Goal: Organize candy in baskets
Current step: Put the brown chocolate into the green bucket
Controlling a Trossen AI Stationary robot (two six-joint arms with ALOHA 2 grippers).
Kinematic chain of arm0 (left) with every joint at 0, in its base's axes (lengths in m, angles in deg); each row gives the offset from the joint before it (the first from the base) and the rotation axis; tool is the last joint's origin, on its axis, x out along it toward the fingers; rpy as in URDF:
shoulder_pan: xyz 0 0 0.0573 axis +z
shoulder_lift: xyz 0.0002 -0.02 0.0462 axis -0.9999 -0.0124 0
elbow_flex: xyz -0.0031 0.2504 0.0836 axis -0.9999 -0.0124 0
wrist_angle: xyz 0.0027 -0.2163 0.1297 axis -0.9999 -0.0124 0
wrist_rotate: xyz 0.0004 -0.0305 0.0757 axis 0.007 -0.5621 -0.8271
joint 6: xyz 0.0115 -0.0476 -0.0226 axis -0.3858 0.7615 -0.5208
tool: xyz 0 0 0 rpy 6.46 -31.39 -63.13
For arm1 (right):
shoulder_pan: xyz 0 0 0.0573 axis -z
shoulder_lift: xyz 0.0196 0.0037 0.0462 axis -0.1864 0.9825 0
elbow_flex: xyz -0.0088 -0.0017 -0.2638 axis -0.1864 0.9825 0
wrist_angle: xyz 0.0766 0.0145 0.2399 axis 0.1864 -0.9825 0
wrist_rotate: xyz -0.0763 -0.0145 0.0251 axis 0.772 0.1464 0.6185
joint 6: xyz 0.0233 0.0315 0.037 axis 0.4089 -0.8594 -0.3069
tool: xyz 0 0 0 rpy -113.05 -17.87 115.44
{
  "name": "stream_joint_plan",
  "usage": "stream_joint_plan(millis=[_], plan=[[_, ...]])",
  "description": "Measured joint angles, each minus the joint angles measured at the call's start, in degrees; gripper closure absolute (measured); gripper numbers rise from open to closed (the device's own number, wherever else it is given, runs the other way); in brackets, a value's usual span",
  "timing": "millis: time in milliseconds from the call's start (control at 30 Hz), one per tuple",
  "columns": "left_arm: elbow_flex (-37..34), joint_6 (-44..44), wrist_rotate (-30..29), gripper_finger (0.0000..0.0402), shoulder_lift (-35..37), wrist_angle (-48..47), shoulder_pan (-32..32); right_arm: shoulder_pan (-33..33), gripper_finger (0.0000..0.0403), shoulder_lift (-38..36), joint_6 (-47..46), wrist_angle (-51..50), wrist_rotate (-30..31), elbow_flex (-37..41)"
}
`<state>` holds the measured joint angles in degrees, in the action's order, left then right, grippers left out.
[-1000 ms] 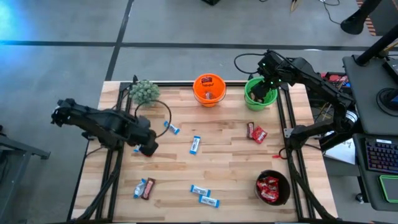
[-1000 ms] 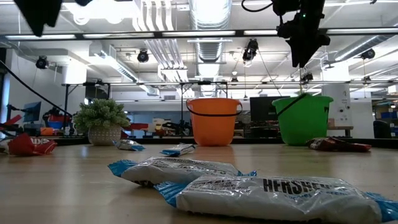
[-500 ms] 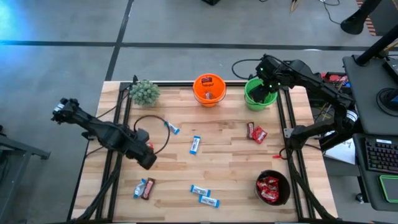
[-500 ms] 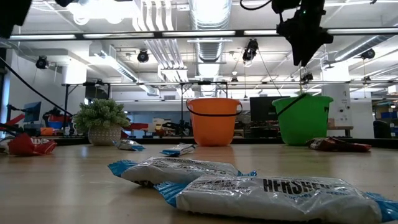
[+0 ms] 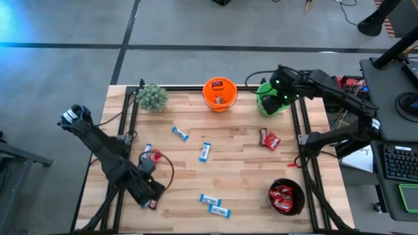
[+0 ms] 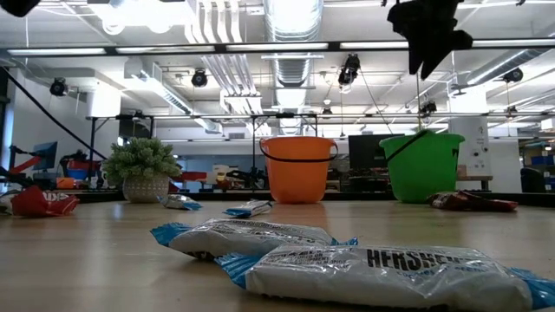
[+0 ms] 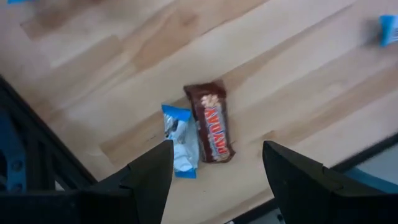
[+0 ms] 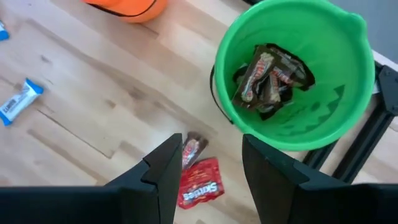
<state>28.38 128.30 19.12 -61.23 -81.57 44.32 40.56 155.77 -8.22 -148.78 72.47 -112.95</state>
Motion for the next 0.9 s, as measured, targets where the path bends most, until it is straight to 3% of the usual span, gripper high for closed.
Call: stream_joint_plan(millis=[533, 800, 900], plan=[[8.2, -1.4, 1.6, 0.0173, -17.5, 0.1, -2.0, -2.5, 0.0249, -4.7, -3.8, -0.8, -4.3, 0.0], [5.1, -1.2, 7.0, 0.0182, -17.9, 1.1, -2.1, -7.6, 0.0257, -7.4, -6.9, -1.9, -4.5, 0.0], [4.2, -2.7, 7.1, 0.0197, -17.8, 5.9, -2.1, -10.0, 0.0257, -8.4, -8.2, -1.9, -4.5, 0.0]])
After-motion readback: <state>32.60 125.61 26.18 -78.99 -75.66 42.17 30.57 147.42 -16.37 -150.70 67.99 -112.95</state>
